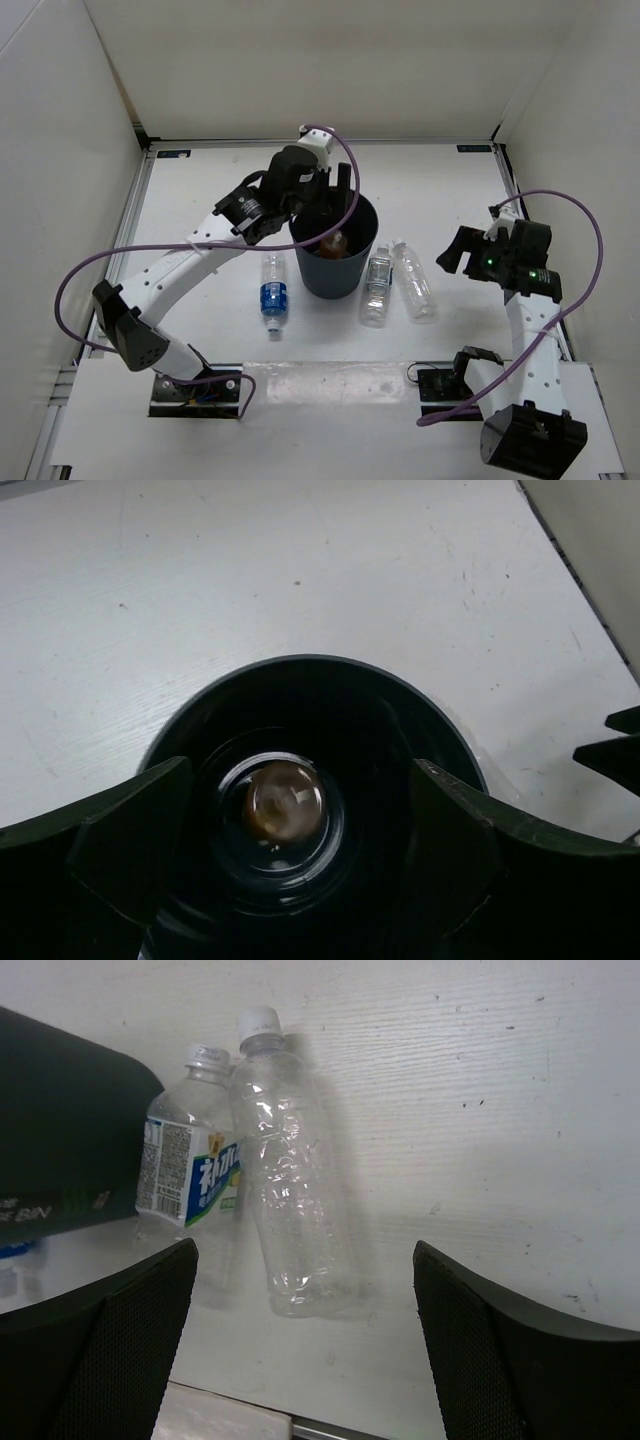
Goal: Put the plastic bottles in the bin
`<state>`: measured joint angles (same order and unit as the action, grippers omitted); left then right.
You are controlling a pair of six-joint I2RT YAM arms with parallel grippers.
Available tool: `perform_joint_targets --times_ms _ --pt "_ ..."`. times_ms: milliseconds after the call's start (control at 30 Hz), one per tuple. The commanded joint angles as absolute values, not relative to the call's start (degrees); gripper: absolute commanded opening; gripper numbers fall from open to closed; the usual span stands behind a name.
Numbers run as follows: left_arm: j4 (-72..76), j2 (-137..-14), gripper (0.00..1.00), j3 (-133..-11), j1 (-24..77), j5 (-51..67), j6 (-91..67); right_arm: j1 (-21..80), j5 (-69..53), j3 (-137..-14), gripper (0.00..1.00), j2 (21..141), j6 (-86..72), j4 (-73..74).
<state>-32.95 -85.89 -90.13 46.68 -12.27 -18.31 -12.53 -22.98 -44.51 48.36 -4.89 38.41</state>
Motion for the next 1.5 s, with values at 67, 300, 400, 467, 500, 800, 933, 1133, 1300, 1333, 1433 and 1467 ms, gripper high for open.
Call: perform_joint_targets --times_ms 67,300,400,467,500,800,933,1133,1300,1333,1433,1467 --pt "-34.8 -86.0 1.0 -98.0 44.4 -14.8 -15.2 -7.3 -18.8 -51.4 0.9 47.6 6.1 37.4" --pt "-36.3 -84.8 1.0 -99.6 36.3 -19.5 -15.6 -1.9 -9.1 -52.6 0.9 51.1 23.4 37.6" --pt "-39.8 -83.8 1.0 -97.8 32.6 -20.3 -19.5 -0.2 -7.1 -50.2 0.9 51.8 30.3 40.5" --pt "-42.7 -82.9 1.0 -95.9 28.9 -20.1 -21.3 1.8 -8.6 -49.7 0.9 51.8 33.5 44.8" --pt "-45.1 -81.9 1.0 -92.8 27.2 -20.0 -24.9 2.0 -9.9 -49.7 0.9 52.1 33.9 45.8" --pt "-48.2 -74.4 1.0 -76.8 20.7 -17.8 -33.0 1.0 -13.2 -48.3 0.9 56.2 35.4 51.4" --pt "-50.2 -74.7 1.0 -76.6 20.3 -18.0 -33.6 1.8 -12.7 -49.0 0.9 61.2 36.8 53.6" --pt "-52.5 -75.4 1.0 -76.8 20.4 -18.3 -34.2 0.8 -22.5 -52.8 0.9 66.5 36.4 55.1" --pt "-53.8 -74.9 1.0 -76.8 20.3 -18.4 -34.1 3.6 -24.3 -54.6 0.9 70.0 33.7 51.8" --pt "-53.9 -74.7 1.0 -76.6 20.3 -18.3 -34.0 3.8 -24.3 -54.9 0.9 70.6 32.3 50.9" --pt "-54.2 -74.7 1.0 -76.0 20.3 -18.5 -34.2 4.4 -23.1 -56.6 0.9 74.9 30.9 50.0" --pt "-54.5 -74.6 1.0 -75.9 20.2 -18.5 -34.4 4.4 -22.5 -57.6 0.9 78.5 29.8 50.2"
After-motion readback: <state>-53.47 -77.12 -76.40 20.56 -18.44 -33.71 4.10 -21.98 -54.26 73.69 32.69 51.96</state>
